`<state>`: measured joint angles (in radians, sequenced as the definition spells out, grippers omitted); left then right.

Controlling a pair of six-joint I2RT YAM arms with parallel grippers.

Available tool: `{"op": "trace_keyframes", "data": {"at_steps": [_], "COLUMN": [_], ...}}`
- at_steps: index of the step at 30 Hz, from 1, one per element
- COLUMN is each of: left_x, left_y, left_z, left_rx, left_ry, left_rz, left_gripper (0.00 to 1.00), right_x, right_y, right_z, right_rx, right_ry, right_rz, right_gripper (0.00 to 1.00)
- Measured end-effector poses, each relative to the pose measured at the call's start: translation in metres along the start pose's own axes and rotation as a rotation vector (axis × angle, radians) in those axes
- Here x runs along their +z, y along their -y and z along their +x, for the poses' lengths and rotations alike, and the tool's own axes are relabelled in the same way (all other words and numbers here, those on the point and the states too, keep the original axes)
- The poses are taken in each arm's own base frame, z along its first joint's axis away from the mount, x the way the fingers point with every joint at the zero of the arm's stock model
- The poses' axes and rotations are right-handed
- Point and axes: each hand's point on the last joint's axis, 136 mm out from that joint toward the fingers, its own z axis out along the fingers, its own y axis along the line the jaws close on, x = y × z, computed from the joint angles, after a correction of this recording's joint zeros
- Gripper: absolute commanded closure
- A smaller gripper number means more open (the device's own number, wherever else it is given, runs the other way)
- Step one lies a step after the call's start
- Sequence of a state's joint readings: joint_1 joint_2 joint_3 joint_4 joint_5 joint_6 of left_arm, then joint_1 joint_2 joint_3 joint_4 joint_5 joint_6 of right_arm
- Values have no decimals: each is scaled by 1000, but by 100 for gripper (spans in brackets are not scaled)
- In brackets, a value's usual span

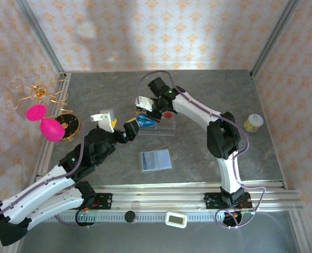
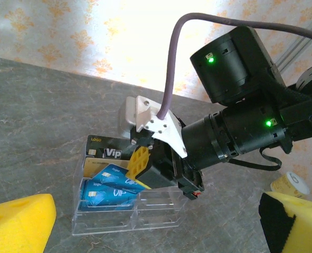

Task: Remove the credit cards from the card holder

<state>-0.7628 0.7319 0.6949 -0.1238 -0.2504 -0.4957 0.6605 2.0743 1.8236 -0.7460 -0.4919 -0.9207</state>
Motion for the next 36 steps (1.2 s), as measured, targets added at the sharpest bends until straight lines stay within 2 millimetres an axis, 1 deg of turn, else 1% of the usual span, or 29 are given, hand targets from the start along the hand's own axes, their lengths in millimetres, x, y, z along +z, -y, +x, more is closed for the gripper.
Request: {"op": "trace_keyframes", "data": {"at_steps": [5,8,13,15,17,18,19,22,26,30,34,36], "left_x": [0,0,1,1,1,1,1,1,-1,-4,-6,-5], "left_y": [-1,-1,-3,-3,-3,-2,-2,0,1,2,5,6], "left_z": [0,0,-2,-2,-2,-2,-1,0,-1,-3,-4,-2], "left_rx": [-1,-1,-4,-4,-5,-5,-5,-6,-10,-20,-30,-29], "left_ry": [0,-1,3,3,2,1,-1,-8,-7,2,7,2], "left_rz": [-1,0,-6,-5,-5,-2,0,12,20,30,51,60], "left_gripper": [1,1,1,1,1,1,1,1,1,1,1,1], "right_x": [2,6,21,24,25,25,25,26,26,26,25,21], "right_y": [3,2,-8,-11,-11,-11,-11,-10,-6,-2,1,-1], "right_z": [0,-1,3,4,3,3,3,2,1,-1,-10,-16], "right_rx": [-3,-11,-21,-29,-35,-35,-35,-32,-26,-12,16,41], "right_ry": [-10,-20,-56,-67,-72,-75,-79,-82,-80,-74,-34,10], "right_rz": [9,4,-22,-20,-13,-9,-3,9,28,47,58,57], "right_gripper": [100,100,100,100,91,81,76,74,75,71,66,64]}}
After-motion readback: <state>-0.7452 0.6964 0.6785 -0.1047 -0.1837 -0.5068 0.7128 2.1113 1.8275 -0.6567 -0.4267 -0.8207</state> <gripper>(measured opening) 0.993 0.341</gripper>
